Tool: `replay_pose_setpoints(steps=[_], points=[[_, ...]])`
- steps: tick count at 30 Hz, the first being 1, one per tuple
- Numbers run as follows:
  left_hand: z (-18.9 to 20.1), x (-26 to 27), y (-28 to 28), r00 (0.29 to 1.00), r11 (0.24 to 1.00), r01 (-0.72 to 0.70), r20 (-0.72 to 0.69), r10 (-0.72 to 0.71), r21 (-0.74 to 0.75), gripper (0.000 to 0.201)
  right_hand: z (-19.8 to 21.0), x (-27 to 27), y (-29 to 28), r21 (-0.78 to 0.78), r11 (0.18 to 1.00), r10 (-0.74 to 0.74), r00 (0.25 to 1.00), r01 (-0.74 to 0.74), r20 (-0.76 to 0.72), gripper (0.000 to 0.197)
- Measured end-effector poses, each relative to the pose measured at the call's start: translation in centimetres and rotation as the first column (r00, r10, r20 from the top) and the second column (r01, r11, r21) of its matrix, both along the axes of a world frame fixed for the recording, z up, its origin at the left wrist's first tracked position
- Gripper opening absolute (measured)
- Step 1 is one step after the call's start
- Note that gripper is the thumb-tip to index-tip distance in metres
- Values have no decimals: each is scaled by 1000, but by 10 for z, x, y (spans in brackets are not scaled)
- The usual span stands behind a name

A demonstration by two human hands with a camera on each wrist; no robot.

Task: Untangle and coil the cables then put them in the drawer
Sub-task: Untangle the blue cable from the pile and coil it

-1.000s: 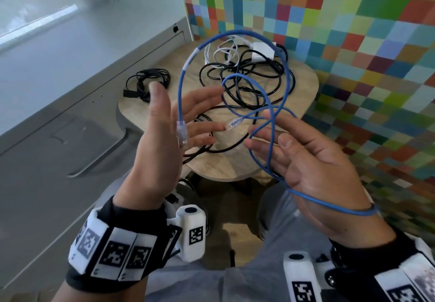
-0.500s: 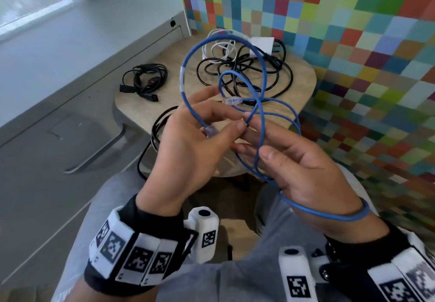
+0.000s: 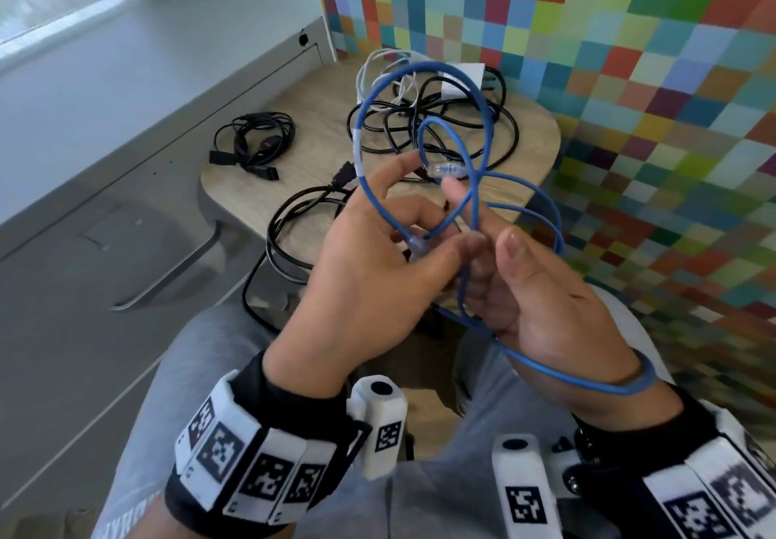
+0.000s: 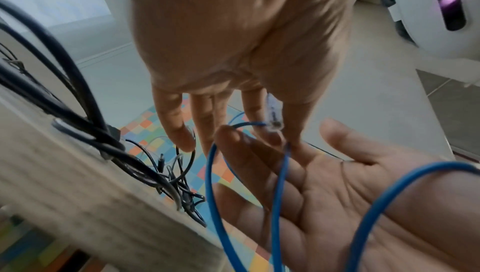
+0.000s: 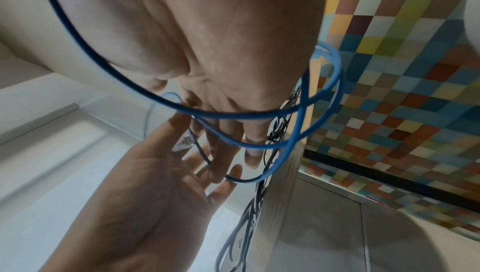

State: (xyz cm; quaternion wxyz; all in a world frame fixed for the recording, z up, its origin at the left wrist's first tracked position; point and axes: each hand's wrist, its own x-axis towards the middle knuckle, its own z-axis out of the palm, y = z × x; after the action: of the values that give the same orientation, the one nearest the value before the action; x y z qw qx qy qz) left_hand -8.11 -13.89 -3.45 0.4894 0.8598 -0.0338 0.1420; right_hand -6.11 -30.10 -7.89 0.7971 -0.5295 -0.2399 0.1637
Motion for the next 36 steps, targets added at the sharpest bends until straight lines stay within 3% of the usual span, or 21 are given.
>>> replay_pose_setpoints(steps=[4, 8, 14, 17, 20, 22, 24, 26, 28, 31, 34, 36], points=[[-4, 8, 11, 980, 968, -199, -43, 195, -154, 10, -2, 1, -1, -16, 999, 37, 997, -36, 69, 46], [7, 12, 33, 935, 854, -339, -40, 353, -395, 14, 1, 1, -6, -28, 999, 19, 988, -15, 151, 45], [11, 11, 30, 897, 692, -364, -34, 441, -624, 26, 9, -5, -6, -30, 998, 64, 982, -60, 175, 29], [18, 9, 37, 887, 634, -309, 25, 461, -709, 14, 11, -2, -9, -62, 997, 60, 984, -50, 168, 20], [25, 7, 42, 906, 676, -261, 67, 419, -689, 15, 11, 2, -10, -65, 996, -48, 979, 61, 196, 15], [23, 6, 42, 926, 740, -237, 84, 368, -630, 16, 12, 3, -10, -83, 976, -174, 954, 200, 246, 30], [18, 6, 41, 944, 794, -213, 88, 316, -570, 15, 12, 4, -10, -59, 947, -300, 937, 314, 176, 43], [13, 7, 40, 958, 825, -187, 86, 272, -533, 11, 13, 5, -10, -7, 916, -400, 914, 401, 66, 38], [11, 9, 40, 963, 823, -168, 87, 254, -542, 10, 12, 9, -12, -20, 886, -462, 885, 464, 49, 29], [11, 11, 40, 960, 809, -173, 86, 265, -561, 8, 8, 15, -18, -111, 921, -372, 927, 374, 38, 32], [12, 11, 41, 949, 791, -212, 72, 307, -574, 8, 19, 12, -19, -46, 989, -148, 973, 142, -179, 38], [13, 10, 47, 939, 754, -233, 61, 340, -614, 9, 33, 6, -14, 54, 996, -43, 942, 64, -332, 51]])
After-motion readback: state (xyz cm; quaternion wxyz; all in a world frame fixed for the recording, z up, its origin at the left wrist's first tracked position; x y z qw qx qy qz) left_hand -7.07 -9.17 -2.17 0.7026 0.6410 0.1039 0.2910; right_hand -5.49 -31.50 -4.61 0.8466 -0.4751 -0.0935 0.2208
